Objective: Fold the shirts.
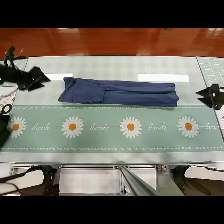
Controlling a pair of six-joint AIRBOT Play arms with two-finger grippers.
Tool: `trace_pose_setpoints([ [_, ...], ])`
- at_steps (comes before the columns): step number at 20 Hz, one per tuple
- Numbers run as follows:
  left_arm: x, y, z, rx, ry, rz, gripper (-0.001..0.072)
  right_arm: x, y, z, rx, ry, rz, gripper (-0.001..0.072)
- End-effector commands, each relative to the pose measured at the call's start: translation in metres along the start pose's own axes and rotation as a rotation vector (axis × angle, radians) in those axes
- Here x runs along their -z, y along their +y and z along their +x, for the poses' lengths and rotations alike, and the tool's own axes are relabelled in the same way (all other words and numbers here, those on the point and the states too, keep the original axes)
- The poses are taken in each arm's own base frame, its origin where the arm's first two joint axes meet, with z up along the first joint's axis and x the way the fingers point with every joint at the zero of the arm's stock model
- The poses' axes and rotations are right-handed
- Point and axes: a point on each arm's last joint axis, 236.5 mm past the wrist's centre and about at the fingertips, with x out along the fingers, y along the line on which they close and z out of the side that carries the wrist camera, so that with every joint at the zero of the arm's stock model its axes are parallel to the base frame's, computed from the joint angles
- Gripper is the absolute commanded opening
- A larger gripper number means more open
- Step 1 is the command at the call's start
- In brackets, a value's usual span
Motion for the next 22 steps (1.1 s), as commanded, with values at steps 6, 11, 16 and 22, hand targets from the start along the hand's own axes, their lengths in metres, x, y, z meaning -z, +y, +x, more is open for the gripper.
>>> trace_pose_setpoints([
  [6, 0.073, -0.029, 0.016, 0.060, 0.004, 0.051, 0.0508, 0.032, -0.001, 0.070, -0.098, 0.121, 0.119, 0.0416],
  [11, 0.076, -0.036, 0.018, 0.078, 0.010, 0.052, 0.0508, 0.033, 0.031, 0.098, -0.124, 0.178, 0.060, 0.0416],
  [16, 0.076, -0.037, 0.018, 0.079, 0.010, 0.052, 0.0508, 0.024, 0.063, 0.117, -0.129, 0.185, 0.012, 0.0416],
  [22, 0.076, -0.037, 0.018, 0.079, 0.011, 0.052, 0.0508, 0.013, 0.082, 0.137, -0.118, 0.126, 0.004, 0.0153],
])
